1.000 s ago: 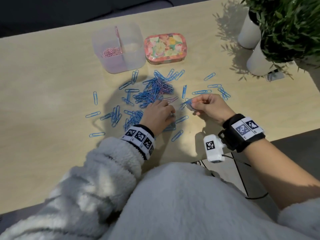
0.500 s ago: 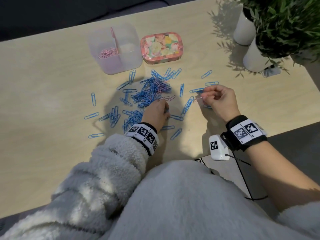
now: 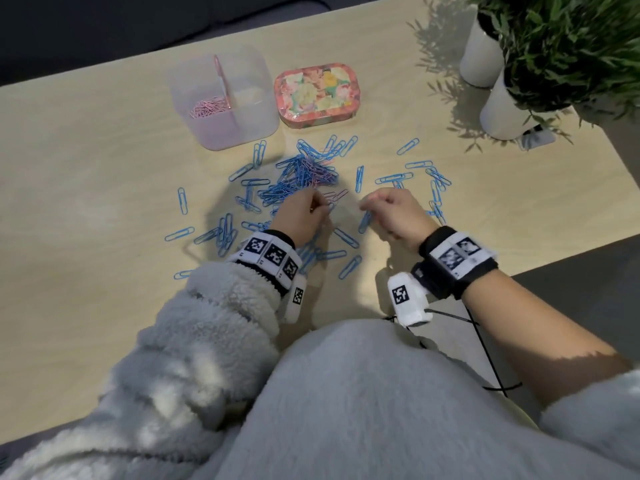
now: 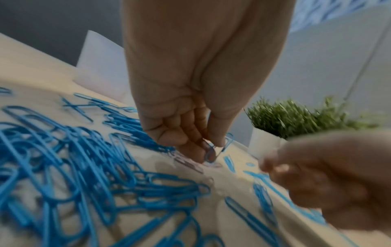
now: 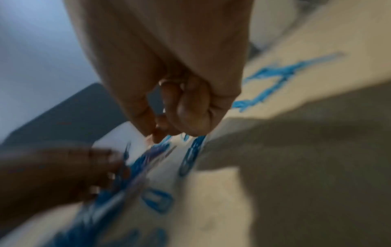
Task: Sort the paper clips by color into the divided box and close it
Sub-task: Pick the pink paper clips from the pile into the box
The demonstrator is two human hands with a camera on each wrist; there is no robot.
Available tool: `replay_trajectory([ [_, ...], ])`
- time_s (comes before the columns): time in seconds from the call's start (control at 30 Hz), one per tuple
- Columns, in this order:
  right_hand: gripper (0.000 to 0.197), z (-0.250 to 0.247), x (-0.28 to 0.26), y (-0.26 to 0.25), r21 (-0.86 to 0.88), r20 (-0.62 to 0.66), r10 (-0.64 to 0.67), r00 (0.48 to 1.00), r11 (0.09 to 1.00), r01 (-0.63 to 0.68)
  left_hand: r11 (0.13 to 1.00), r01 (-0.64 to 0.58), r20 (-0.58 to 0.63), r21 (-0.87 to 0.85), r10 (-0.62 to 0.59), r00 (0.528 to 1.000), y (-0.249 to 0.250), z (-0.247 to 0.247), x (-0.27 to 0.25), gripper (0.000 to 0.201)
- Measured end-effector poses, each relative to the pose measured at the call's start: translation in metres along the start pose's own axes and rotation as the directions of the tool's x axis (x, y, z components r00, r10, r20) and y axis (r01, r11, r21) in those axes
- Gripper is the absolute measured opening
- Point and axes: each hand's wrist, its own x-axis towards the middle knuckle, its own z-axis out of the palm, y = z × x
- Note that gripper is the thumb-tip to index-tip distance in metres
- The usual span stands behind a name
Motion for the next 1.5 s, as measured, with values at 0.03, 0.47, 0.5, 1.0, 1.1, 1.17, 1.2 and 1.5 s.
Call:
replay_trajectory([
  [0.03, 0.015, 0.008, 0.0, 0.003, -0.255, 0.031, -0.116, 0.993, 0.959, 0.12, 0.996, 0.004, -0.001, -0.089, -0.004, 1.0, -0.001, -0.005, 0.0, 0.008],
  [0.47, 0.016, 0.036, 0.006, -0.016, -0.738, 0.192, -0.27, 0.944, 0.594, 0.32, 0.964, 0.042, -0.15, 0.263, -0.002, 0.989, -0.038, -0.029, -0.028, 0.019],
  [0.5, 0.016, 0.041, 0.007, -0.018, -0.744, 0.247, -0.274, 0.929, 0.56, 0.363, 0.928, 0.022, -0.185, 0.371, 0.051, 0.981, -0.038, -0.027, -0.028, 0.021],
  [1.0, 0.026, 0.012, 0.014, -0.008, -0.633, 0.115, -0.286, 0.951, 0.717, 0.292, 0.589, -0.317, 0.113, 0.743, 0.356, 0.928, -0.01, -0.013, 0.031, 0.027],
  [1.1, 0.021, 0.016, 0.025, -0.017, -0.711, 0.091, -0.314, 0.945, 0.644, 0.282, 0.608, -0.336, 0.114, 0.72, 0.374, 0.921, -0.008, -0.011, 0.033, 0.021],
  [1.17, 0.017, 0.023, 0.029, -0.021, -0.786, 0.134, -0.311, 0.941, 0.545, 0.292, 0.58, -0.333, 0.122, 0.744, 0.372, 0.92, -0.007, -0.01, 0.033, 0.022],
  [1.2, 0.017, 0.025, 0.031, -0.022, -0.813, 0.148, -0.302, 0.942, 0.505, 0.29, 0.539, -0.332, 0.131, 0.774, 0.377, 0.917, -0.007, -0.01, 0.032, 0.021],
  [1.5, 0.013, 0.013, 0.026, -0.014, -0.846, 0.137, -0.28, 0.95, 0.466, 0.259, 0.04, -0.46, 0.408, 0.887, 0.4, 0.821, 0.011, -0.017, 0.027, 0.029],
])
